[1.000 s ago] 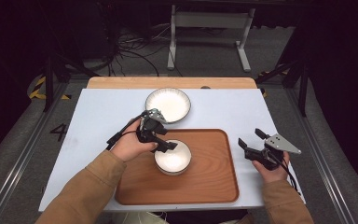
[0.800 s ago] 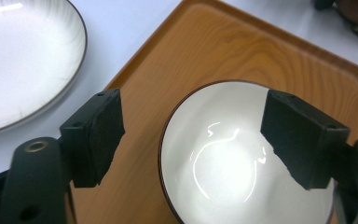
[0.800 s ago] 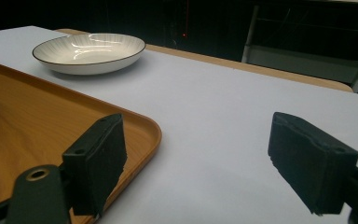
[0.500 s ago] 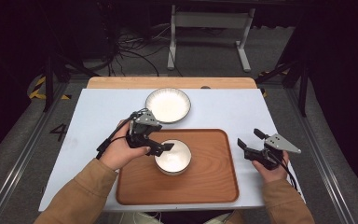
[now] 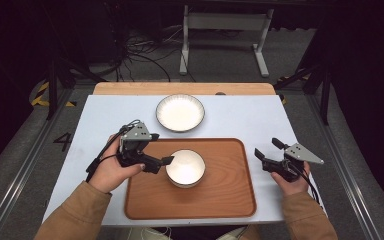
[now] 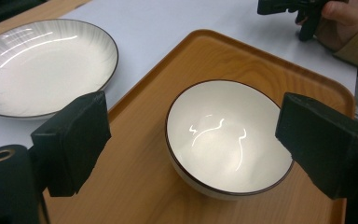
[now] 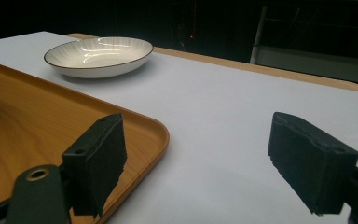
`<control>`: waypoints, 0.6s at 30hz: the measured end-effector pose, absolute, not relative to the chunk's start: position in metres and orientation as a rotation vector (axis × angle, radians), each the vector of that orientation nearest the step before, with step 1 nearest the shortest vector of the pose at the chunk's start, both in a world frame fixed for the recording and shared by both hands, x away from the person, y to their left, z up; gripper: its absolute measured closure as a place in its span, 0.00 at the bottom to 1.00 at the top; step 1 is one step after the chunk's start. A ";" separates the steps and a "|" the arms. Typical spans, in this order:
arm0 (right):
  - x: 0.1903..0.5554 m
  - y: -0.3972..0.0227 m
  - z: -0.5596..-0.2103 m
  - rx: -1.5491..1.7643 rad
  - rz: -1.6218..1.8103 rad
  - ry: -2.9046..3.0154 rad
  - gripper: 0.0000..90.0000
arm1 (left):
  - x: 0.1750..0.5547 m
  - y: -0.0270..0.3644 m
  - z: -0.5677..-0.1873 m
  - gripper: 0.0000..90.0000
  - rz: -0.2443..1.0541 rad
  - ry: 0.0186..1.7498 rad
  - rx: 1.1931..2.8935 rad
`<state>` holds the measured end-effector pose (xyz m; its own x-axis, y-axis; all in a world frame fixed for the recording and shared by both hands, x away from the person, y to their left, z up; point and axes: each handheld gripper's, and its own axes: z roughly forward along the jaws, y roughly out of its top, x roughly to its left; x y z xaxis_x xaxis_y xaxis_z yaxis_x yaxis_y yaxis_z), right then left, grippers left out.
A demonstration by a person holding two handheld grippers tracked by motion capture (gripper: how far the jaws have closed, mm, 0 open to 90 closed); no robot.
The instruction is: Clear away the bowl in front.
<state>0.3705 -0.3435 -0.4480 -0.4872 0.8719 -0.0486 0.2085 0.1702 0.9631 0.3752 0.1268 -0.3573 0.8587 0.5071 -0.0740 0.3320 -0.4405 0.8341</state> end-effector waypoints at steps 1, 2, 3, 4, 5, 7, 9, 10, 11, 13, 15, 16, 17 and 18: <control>0.370 -0.344 -0.448 1.022 1.346 1.818 0.22 | 0.373 0.130 -0.357 0.12 0.230 0.614 2.058; 0.370 -0.344 -0.448 1.022 1.346 1.818 0.22 | 0.372 0.132 -0.357 0.12 0.232 0.615 2.053; 0.370 -0.344 -0.448 1.022 1.348 1.814 0.22 | 0.370 0.137 -0.357 0.11 0.239 0.621 2.034; 0.370 -0.344 -0.448 1.022 1.348 1.814 0.22 | 0.370 0.137 -0.357 0.11 0.239 0.621 2.034; 0.370 -0.344 -0.448 1.022 1.348 1.814 0.22 | 0.369 0.141 -0.358 0.11 0.245 0.619 2.024; 0.370 -0.344 -0.448 1.021 1.351 1.813 0.22 | 0.368 0.147 -0.359 0.11 0.248 0.631 2.012; 0.370 -0.344 -0.448 1.021 1.356 1.814 0.22 | 0.367 0.153 -0.361 0.11 0.249 0.638 1.999; 0.370 -0.344 -0.448 1.020 1.356 1.814 0.22 | 0.366 0.156 -0.363 0.11 0.254 0.641 1.992; 0.370 -0.344 -0.448 1.020 1.357 1.814 0.22 | 0.366 0.160 -0.364 0.11 0.263 0.650 1.977; 0.370 -0.344 -0.448 1.019 1.355 1.813 0.22 | 0.364 0.165 -0.366 0.11 0.263 0.656 1.962; 0.370 -0.344 -0.448 1.021 1.355 1.813 0.22 | 0.363 0.169 -0.369 0.11 0.265 0.672 1.946; 0.370 -0.344 -0.448 1.021 1.353 1.813 0.22 | 0.363 0.171 -0.370 0.11 0.270 0.676 1.943; 0.370 -0.344 -0.448 1.021 1.352 1.813 0.22 | 0.362 0.173 -0.372 0.11 0.271 0.677 1.941; 0.370 -0.344 -0.448 1.021 1.352 1.813 0.22 | 0.362 0.175 -0.373 0.11 0.276 0.681 1.937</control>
<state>0.3701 -0.3439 -0.4481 -0.4868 0.8722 -0.0470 0.2041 0.1659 0.9648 0.3622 0.1749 -0.3731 0.8138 0.5719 -0.1037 0.3380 -0.3205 0.8849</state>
